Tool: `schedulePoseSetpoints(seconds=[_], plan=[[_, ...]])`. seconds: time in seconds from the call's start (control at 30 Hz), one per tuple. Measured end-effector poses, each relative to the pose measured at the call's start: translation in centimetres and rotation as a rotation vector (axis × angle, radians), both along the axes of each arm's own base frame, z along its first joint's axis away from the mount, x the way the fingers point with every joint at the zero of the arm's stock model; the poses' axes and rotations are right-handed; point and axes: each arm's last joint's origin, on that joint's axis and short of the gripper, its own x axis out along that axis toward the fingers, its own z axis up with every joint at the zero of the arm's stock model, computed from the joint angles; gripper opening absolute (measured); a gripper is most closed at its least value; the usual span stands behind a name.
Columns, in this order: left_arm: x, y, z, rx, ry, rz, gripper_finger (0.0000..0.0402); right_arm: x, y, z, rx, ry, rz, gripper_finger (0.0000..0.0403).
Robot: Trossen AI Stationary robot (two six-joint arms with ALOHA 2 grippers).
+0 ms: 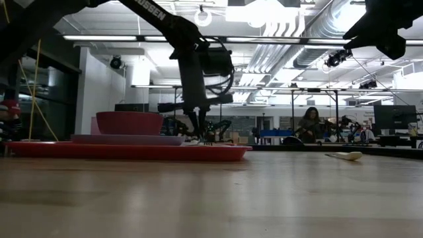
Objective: Set up tray
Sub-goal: Put the blue spoon on the white table napkin to the left of the blue fork
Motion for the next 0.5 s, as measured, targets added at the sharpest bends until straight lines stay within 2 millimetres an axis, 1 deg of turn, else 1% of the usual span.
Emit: schedulePoseSetpoints(seconds=[0.07,0.2,0.5], plan=[[0.01,-0.03,0.01,-0.001,0.001,-0.002,0.0010,0.00,0.00,0.00,0.000,0.000,-0.001,0.0082],[-0.09,-0.08,-0.58,-0.017,0.033,-0.008,0.0010,0.00,-0.01,0.00,-0.003,0.000,-0.004,0.0082],[0.04,0.24,-0.95,-0.023,0.027,-0.023,0.0010,-0.01,-0.02,0.00,-0.003,0.000,-0.005,0.0082]])
